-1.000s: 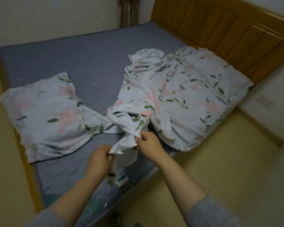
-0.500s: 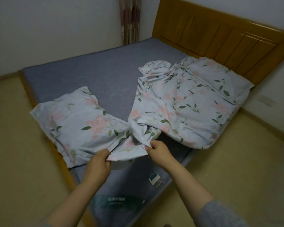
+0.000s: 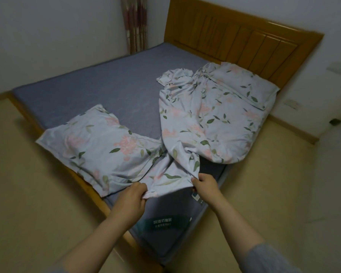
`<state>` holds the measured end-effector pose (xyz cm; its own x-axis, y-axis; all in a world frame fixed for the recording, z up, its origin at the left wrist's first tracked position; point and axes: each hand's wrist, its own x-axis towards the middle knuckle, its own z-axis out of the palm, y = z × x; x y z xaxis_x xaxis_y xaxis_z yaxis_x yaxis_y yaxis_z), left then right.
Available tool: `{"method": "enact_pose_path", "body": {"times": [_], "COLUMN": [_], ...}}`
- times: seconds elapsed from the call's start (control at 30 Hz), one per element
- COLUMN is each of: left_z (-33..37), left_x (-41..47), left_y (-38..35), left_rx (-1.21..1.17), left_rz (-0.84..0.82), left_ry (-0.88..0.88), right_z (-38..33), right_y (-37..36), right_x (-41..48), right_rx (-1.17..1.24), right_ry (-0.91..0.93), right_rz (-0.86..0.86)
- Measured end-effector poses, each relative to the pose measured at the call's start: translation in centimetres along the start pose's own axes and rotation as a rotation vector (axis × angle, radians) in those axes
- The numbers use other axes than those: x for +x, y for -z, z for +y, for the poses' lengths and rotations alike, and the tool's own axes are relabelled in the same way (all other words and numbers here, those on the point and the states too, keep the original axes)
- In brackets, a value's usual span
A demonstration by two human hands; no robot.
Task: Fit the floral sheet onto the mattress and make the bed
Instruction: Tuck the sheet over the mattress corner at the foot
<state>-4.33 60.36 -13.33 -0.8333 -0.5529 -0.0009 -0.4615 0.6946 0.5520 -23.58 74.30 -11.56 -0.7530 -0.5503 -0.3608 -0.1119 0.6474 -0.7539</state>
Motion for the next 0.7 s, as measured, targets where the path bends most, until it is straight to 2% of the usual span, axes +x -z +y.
{"method": "enact_pose_path", "body": {"times": [0.17,0.3,0.43,0.57,0.7], "left_z": [-0.7,-0.8,-0.5,1.1,3.1], "left_x": [-1.2,-0.7,1.5,4.2,5.8], "left_y": [1.0,2.7,5.5,8.0,9.8], "left_rx": [-0.008,-0.162,-0.284,-0.368,-0.467], "left_rz": [-0.026,0.056,0.123,0.153,0.160], "left_ry": [-0.038,0.080,0.211,0.246,0.272], "right_z": [-0.9,-1.1,-0.6,-1.3,-2.6], "right_y": [-1.0,-2.6,-4.1,-5.2,-6.3], "right_x": [-1.5,-2.5,-2.9,-2.6,-1.7], "right_rx": [0.131,0.284,0.255,0.167,0.017], "right_ry": [0.054,0.080,0.064,0.116,0.211], "right_rz": [0.022,-0.092,-0.146,-0.186,-0.145]}}
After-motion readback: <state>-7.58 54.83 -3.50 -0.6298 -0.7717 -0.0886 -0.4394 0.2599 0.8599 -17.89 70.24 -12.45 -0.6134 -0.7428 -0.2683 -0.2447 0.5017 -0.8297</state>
